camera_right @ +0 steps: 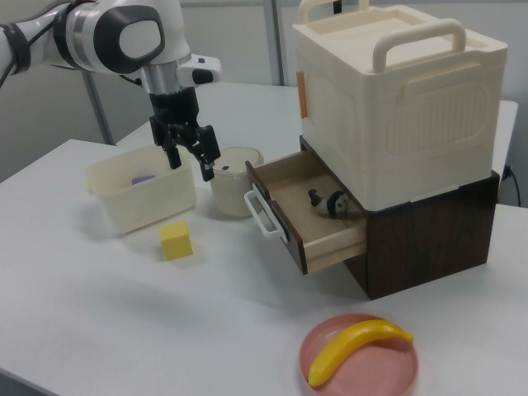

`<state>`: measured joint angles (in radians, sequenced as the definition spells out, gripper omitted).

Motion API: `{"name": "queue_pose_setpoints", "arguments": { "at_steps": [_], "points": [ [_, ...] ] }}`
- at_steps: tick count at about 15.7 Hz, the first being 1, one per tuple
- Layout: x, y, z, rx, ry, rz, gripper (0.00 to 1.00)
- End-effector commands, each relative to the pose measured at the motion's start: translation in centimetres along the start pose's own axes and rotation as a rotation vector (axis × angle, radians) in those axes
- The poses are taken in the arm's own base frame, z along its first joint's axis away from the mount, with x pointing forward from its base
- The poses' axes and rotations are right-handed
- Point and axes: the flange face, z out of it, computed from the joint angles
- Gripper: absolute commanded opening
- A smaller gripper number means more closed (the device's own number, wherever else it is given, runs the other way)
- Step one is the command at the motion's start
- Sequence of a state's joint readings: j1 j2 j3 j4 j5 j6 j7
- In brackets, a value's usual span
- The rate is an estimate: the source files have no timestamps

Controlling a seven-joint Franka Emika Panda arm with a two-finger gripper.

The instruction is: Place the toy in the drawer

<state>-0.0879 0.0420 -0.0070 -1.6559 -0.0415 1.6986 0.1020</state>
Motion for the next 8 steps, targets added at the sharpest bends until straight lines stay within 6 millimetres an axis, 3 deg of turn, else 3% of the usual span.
{"name": "queue_pose_setpoints", "arguments": {
  "at_steps": [1, 3, 5, 8],
  "points": [
    [0.3, 0.6, -0.1, 0.016, -0.017, 0.014, 1.00],
    [0.5, 0.8, 0.2, 0.011, -0.021, 0.017, 0.98],
    [0.5, 0.9, 0.2, 0.012, -0.021, 0.020, 0.80],
    [0.6, 2.0, 0.4, 0.036, -0.027, 0.061, 0.12]
  ]
}}
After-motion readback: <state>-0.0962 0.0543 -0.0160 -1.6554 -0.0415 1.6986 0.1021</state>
